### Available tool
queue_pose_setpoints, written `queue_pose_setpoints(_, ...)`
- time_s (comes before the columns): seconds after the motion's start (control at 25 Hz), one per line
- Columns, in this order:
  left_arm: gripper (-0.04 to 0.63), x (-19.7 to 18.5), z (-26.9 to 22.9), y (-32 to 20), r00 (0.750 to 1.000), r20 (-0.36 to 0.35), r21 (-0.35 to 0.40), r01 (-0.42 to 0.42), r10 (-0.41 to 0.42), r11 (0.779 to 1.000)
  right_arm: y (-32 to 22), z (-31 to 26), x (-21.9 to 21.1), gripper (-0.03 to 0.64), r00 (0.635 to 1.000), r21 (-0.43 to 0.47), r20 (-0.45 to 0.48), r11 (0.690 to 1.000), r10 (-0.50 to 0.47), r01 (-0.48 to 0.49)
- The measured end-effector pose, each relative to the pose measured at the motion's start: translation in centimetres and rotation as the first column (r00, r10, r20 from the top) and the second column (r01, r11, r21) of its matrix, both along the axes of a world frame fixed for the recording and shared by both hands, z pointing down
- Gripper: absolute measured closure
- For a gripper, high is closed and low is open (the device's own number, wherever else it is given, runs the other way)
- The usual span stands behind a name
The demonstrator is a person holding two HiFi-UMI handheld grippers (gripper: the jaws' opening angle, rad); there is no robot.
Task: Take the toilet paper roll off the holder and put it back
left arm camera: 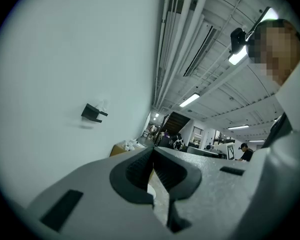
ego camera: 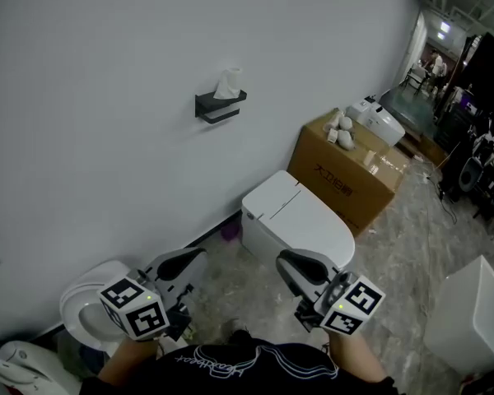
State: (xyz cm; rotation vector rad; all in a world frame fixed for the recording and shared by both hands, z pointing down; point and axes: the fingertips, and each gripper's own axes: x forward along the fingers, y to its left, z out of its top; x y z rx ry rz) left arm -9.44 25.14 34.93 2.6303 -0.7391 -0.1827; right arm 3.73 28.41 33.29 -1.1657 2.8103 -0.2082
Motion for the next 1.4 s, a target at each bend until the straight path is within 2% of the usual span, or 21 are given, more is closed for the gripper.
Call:
queue_pose_setpoints(0.08,0.591,-0.3,-0.2,-0.1,1.0,-0.002,0.004,0.009,-0.009,1.0,-0.6,-0.3,0.3,0.48,1.0,0.009,-0.009,1.0,0.015,-0.015)
queue_pose_setpoints(0.12,0.591,-0.6,-0.2,-0.2,1.0,-0.001,0.006,0.015,-0.015,1.0,-0.9,-0.6,0.4,0.446,1.0,0.015,-0.014,1.0,0.022,-0.022)
queue_pose_setpoints(0.32,0.591,-1.5,-0.3,-1.3,0.999,0.008,0.017,0.049,-0.049,0.999,-3.2,-1.4,1.2,0.322,0.997,0.052,-0.029,0.997,0.065,-0.064)
queue_pose_setpoints(0.44,0.591,-1.9,-0.2,-2.1,0.998,0.018,0.024,0.065,-0.066,0.998,-4.7,-1.4,1.4,0.27,0.997,0.063,-0.033,0.995,0.076,-0.074)
queue_pose_setpoints(0.8,0.591,-1.3,0.7,-8.1,0.994,0.043,0.02,0.098,-0.098,0.995,-11.3,-0.2,2.1,0.236,0.998,0.055,-0.048,0.998,0.038,-0.036)
queue_pose_setpoints(1.4,0.591,3.6,0.5,-25.0,0.984,0.101,-0.008,0.147,-0.145,0.989,-29.7,0.6,6.8,0.235,0.999,0.011,-0.044,1.0,-0.015,0.016)
